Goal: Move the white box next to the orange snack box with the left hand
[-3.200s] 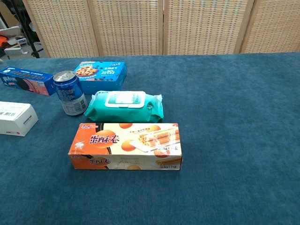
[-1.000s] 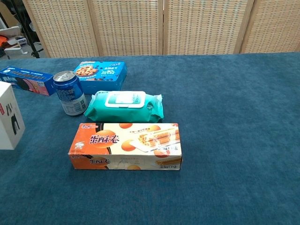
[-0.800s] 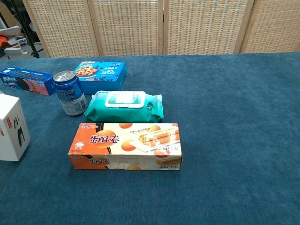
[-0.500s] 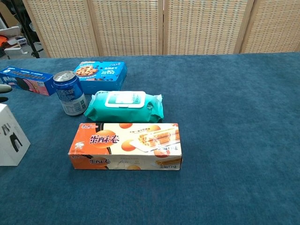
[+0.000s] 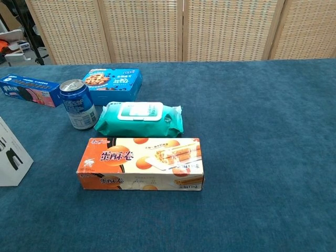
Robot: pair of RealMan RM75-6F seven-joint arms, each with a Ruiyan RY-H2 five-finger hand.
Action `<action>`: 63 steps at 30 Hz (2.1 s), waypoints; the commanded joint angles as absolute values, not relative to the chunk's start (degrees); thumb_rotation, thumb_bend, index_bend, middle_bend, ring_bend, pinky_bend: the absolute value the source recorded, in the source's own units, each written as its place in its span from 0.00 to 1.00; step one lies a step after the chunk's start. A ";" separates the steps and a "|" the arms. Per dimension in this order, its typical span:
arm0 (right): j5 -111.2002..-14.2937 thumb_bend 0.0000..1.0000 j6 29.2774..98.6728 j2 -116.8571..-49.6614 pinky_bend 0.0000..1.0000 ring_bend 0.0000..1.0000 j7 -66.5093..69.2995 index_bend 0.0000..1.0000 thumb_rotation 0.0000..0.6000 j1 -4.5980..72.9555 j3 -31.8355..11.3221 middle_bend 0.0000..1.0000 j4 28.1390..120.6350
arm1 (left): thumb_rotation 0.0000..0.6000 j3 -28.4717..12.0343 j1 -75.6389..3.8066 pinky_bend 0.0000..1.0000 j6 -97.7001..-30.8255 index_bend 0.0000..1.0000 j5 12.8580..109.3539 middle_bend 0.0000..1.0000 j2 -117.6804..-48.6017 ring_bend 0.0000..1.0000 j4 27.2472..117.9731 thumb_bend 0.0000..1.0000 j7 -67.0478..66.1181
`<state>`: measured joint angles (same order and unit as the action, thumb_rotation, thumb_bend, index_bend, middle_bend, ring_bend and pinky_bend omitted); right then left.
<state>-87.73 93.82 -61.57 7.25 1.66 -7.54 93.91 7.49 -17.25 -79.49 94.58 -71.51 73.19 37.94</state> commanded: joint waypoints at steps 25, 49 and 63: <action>-86.92 0.00 93.51 -61.15 0.00 0.00 8.67 0.00 1.00 1.61 -7.91 0.00 93.61 | 1.00 0.63 -26.84 0.25 -59.61 0.32 66.57 0.31 -60.04 0.19 105.50 0.01 -15.71; -87.41 0.00 93.43 -61.12 0.00 0.00 8.74 0.00 1.00 1.63 -7.68 0.00 93.71 | 1.00 0.64 -19.39 0.44 -75.78 0.60 93.12 0.56 -69.88 0.35 82.89 0.14 43.65; -87.58 0.00 93.06 -61.43 0.00 0.00 7.95 0.00 1.00 1.91 -7.56 0.00 93.73 | 1.00 3.92 -19.57 0.44 -80.51 0.60 97.31 0.56 -90.99 0.35 47.46 0.14 82.79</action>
<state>-87.59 93.07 -61.42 7.95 1.90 -7.56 93.74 2.23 -19.55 -79.27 94.27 -83.88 56.25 75.67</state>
